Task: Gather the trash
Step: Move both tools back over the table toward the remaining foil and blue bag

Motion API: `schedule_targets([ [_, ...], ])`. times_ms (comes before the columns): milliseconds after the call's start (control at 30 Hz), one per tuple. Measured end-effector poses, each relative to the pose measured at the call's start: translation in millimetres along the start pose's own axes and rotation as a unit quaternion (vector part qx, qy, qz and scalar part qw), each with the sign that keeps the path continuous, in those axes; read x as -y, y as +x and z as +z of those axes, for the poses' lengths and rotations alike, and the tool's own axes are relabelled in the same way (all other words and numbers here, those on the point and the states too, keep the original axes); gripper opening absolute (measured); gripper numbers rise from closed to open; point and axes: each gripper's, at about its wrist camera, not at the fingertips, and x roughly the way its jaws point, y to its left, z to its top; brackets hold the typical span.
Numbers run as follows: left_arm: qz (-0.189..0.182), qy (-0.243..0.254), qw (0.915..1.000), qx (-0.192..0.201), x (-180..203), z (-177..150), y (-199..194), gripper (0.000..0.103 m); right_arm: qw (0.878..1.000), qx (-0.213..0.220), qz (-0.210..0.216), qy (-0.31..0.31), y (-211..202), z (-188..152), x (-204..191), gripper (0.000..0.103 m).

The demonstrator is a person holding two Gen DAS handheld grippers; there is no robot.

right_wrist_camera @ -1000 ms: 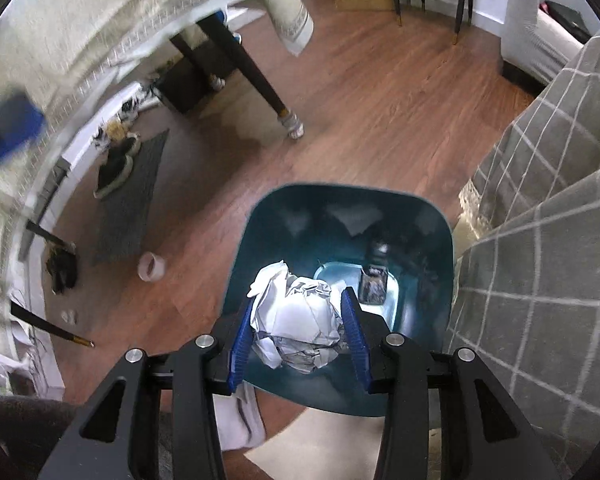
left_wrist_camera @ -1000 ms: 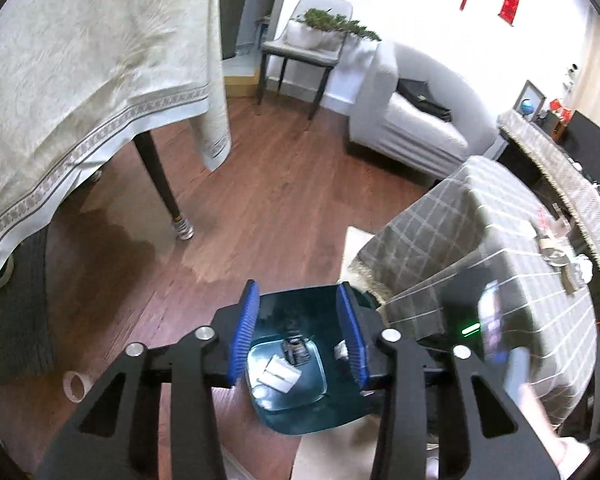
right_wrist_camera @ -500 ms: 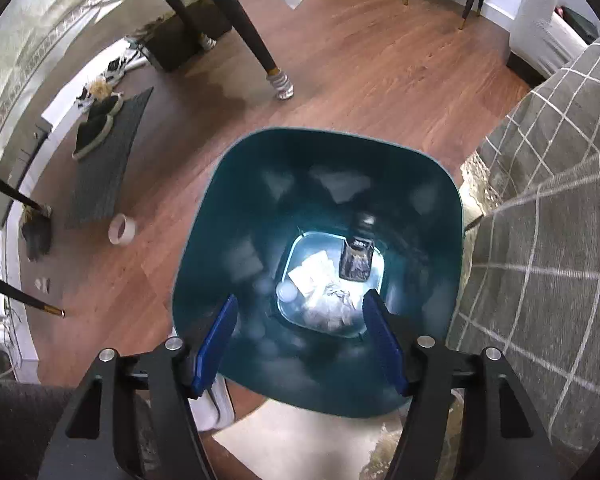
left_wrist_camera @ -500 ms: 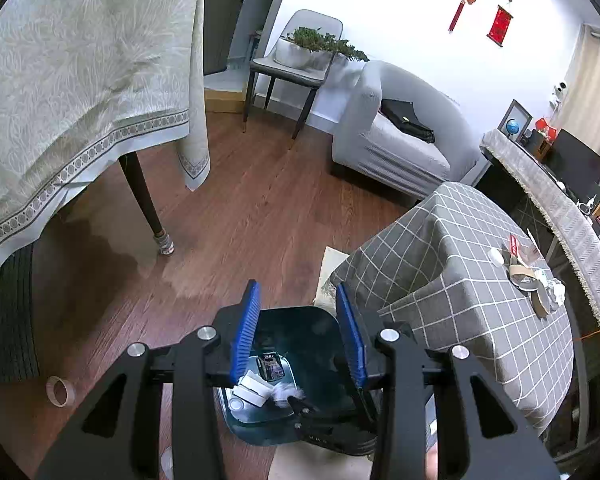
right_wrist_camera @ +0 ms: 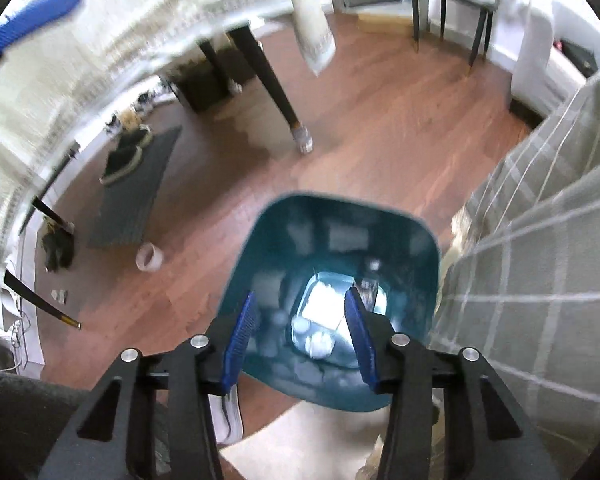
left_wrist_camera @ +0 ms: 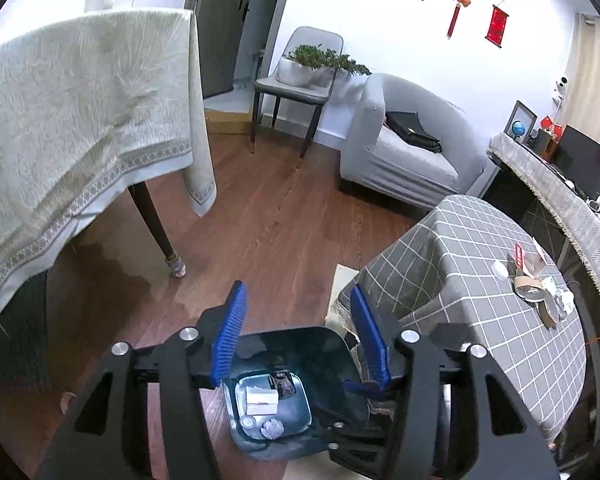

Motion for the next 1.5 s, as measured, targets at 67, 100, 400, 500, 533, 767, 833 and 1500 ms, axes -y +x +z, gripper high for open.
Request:
schedule_targets([
  [67,0.003,0.002,1.0000,0.006,1,2,-2,0.058,0.999,0.032,-0.001,-0.004,-21,5,-1,0.046],
  [100,0.006,0.006,0.9999,0.012,3,3,-4,0.059,0.999,0.044,-0.002,-0.005,-29,6,0,0.046],
  [400,0.002,0.025,0.9991,0.035,28,6,-7,0.065,0.991,0.127,-0.038,0.009,-102,3,25,0.046],
  [500,-0.009,0.031,0.9989,0.033,44,5,-3,0.067,0.989,0.137,-0.054,0.019,-116,-3,40,0.046],
  [533,-0.014,0.033,0.9988,0.032,50,3,-2,0.068,0.988,0.140,-0.061,0.025,-123,-7,48,0.046],
  [767,-0.052,0.049,0.9972,0.022,92,-3,10,0.072,0.978,0.164,-0.119,0.053,-162,-29,89,0.050],
  [833,-0.061,0.058,0.9963,0.016,105,-5,14,0.073,0.973,0.172,-0.136,0.068,-174,-37,103,0.053],
  [1500,-0.130,0.102,0.9859,-0.023,218,-39,44,0.079,0.942,0.206,-0.210,0.160,-245,-113,202,0.065],
])
